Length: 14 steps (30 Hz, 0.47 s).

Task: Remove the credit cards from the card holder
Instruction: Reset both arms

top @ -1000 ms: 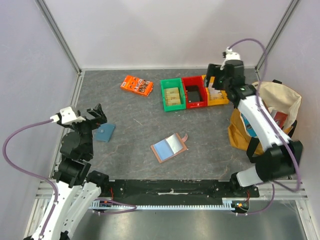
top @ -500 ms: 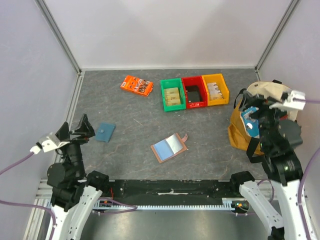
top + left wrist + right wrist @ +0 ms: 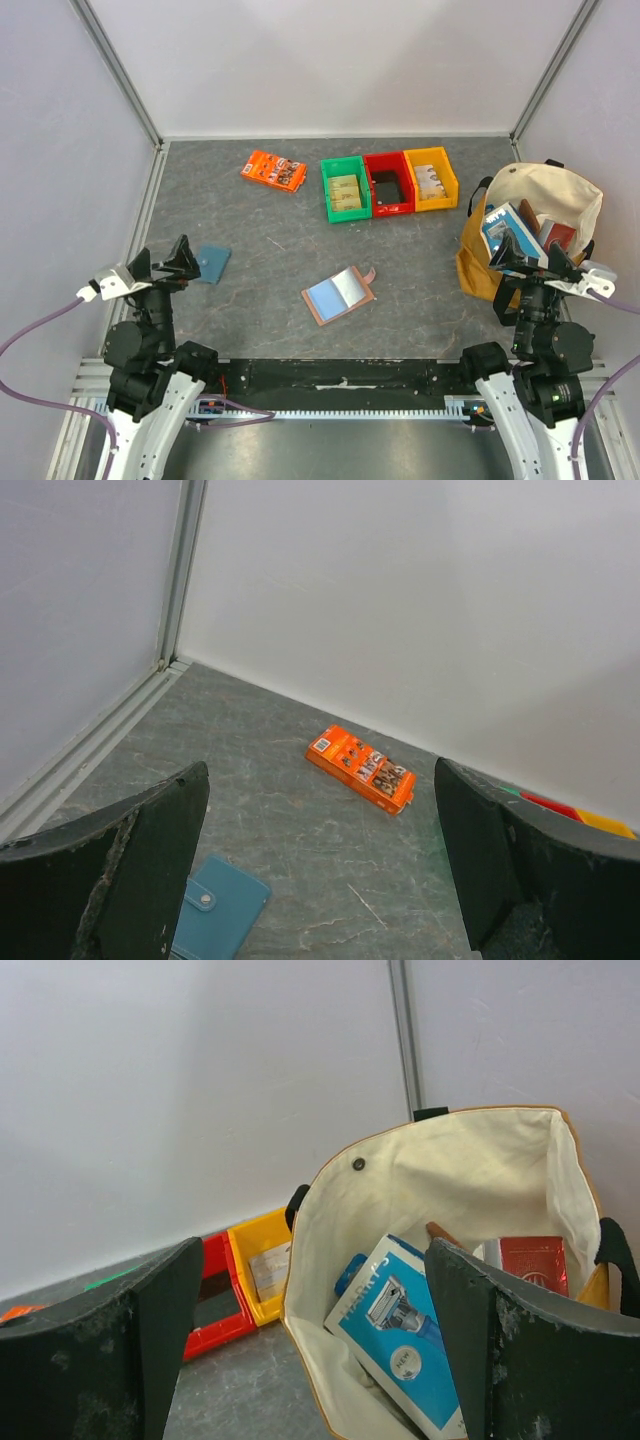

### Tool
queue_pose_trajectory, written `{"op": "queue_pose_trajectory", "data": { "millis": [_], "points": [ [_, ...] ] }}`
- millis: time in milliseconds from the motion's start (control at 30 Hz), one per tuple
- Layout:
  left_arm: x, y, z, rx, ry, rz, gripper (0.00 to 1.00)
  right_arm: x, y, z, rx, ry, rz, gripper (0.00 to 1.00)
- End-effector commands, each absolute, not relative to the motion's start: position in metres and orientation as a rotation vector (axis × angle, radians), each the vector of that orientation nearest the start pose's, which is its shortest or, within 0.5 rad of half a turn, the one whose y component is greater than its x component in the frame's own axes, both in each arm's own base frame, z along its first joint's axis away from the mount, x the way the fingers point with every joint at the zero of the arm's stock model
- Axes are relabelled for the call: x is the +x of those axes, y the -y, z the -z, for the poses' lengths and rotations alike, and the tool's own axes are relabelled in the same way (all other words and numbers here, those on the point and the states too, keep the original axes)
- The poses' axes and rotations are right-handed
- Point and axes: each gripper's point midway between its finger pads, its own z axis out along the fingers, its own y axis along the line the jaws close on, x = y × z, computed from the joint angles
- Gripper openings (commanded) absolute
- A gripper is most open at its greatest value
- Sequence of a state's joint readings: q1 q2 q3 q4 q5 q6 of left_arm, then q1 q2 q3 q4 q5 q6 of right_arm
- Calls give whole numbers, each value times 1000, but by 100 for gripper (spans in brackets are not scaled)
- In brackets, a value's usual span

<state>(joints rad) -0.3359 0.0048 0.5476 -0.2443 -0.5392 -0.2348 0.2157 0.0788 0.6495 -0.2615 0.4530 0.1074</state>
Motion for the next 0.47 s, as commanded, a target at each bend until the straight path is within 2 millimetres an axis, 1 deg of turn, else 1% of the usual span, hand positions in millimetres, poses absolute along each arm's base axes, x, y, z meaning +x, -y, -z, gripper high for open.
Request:
{"op": "queue_pose_trajectory", "data": {
  "millis": [0,67,433],
  "points": [
    [167,-27,-334,-422,-1164,197,99,174,47,-346,391,-1184,31,98],
    [168,-27,-333,-420,-1167,194,99,177,48,-338,404,-1180,33,98],
    [171,-27,-330,-427,-1169,187,99,180,44,-334,393,-1190,13,98]
  ]
}}
